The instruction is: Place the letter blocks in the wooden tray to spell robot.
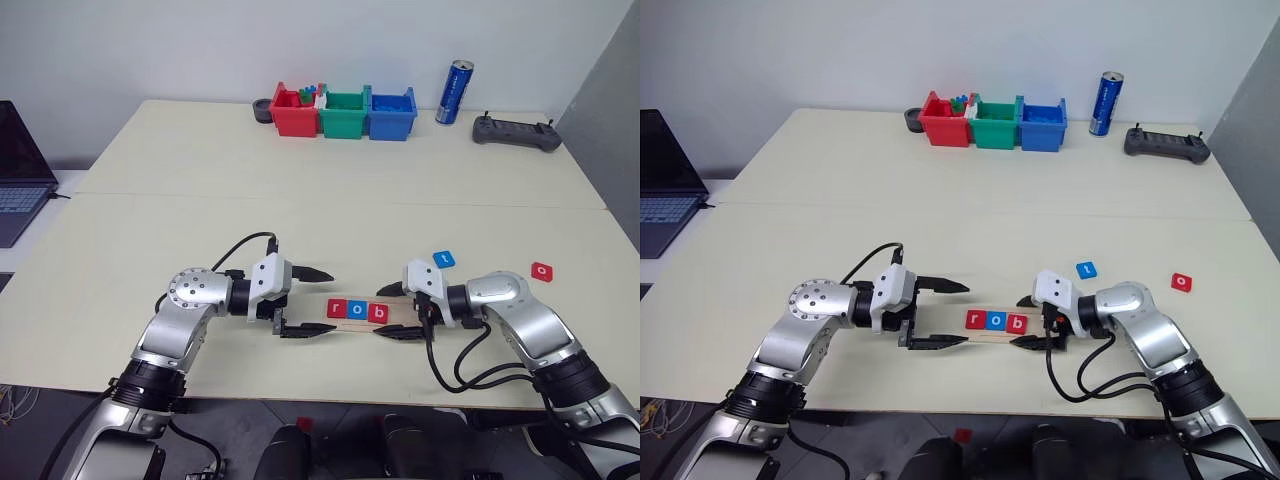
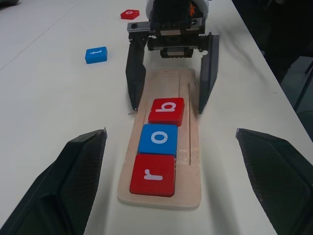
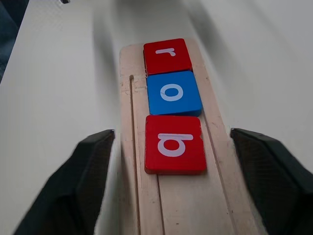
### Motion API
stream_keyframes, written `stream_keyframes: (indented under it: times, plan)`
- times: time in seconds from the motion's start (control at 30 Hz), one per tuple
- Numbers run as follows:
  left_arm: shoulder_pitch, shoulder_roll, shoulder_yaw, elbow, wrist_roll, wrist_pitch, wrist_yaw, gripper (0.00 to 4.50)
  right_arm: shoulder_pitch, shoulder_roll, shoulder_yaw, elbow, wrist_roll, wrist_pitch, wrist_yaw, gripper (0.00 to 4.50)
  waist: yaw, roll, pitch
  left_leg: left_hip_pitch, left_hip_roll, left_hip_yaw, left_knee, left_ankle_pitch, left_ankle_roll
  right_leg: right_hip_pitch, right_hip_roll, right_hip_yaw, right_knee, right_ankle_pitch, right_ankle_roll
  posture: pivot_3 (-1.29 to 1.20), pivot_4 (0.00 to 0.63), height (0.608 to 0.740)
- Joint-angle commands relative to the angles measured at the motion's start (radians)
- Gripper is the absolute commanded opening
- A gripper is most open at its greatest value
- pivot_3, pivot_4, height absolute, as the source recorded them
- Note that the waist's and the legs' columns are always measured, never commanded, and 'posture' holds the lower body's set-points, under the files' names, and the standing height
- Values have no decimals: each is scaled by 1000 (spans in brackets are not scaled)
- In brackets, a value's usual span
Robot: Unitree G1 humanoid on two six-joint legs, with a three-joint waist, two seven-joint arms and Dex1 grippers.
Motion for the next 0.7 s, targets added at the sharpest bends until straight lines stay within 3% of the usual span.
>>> stream_keyframes:
  times: [0.03, 0.4, 0.5, 0.7]
  plan:
    - [-11, -7, -6, -19, -7, -9, -3, 4500, -27, -11, -54, -39, 32, 14, -4, 4459, 0, 0, 0, 0, 0, 0, 0, 0, 0, 0, 0, 0, 0, 0, 0, 0, 150, 740]
    - [-44, -21, -8, 24, 9, -31, -3, 4500, -21, -25, -87, -92, 51, 37, -23, 4459, 0, 0, 0, 0, 0, 0, 0, 0, 0, 0, 0, 0, 0, 0, 0, 0, 150, 740]
    - [-51, -18, -6, 33, 7, -34, -6, 4500, -6, -25, -98, -111, 78, 44, -14, 3832, 0, 0, 0, 0, 0, 0, 0, 0, 0, 0, 0, 0, 0, 0, 0, 0, 150, 740]
    - [-46, -17, -11, 23, 7, -33, -6, 4500, 33, -32, -73, -164, 102, 61, 5, 1681, 0, 0, 0, -1, 0, 0, 0, 0, 0, 0, 0, 0, 0, 0, 0, 0, 150, 740]
